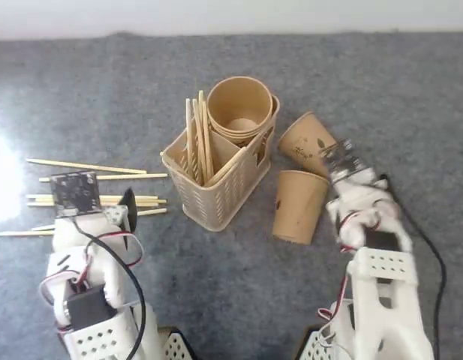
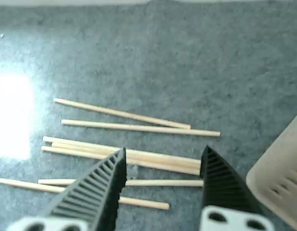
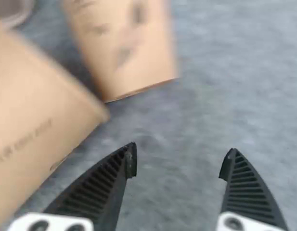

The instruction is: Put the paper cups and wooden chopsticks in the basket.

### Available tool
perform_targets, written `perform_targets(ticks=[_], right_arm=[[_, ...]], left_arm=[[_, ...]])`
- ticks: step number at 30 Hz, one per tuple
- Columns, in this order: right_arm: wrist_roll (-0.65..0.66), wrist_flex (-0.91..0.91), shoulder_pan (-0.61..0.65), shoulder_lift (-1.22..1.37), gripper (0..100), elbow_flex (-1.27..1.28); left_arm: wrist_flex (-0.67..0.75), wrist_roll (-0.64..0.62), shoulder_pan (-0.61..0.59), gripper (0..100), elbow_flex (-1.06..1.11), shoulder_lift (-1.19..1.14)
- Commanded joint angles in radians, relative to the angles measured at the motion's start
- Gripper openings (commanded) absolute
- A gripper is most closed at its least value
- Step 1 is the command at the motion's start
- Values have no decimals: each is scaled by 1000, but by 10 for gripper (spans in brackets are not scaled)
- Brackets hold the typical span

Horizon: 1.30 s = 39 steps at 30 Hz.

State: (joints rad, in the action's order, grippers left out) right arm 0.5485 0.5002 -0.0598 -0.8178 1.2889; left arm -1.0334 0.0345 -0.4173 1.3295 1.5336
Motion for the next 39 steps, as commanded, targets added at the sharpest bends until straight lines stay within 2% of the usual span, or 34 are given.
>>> perform_targets(ticks=[1,5,9,12,18,21,28,39], right_arm=[[78,401,-25,-157,292,-318],[267,743,105,-163,292,-617],[307,941,163,-13,292,-855],[308,1017,180,108,292,-956],[311,1040,232,259,292,-1042],[370,1052,254,349,292,-1054],[410,1044,248,631,292,-1137],[506,1035,300,679,292,-1094]], left_arm=[[-6,9,-8,236,99,95],[-8,15,-3,236,179,195],[-32,32,-9,236,232,282],[-55,64,-6,236,245,287],[-21,66,-3,236,289,285],[-17,66,-3,236,295,285],[-11,66,-3,236,297,285],[-9,66,-3,236,298,285]])
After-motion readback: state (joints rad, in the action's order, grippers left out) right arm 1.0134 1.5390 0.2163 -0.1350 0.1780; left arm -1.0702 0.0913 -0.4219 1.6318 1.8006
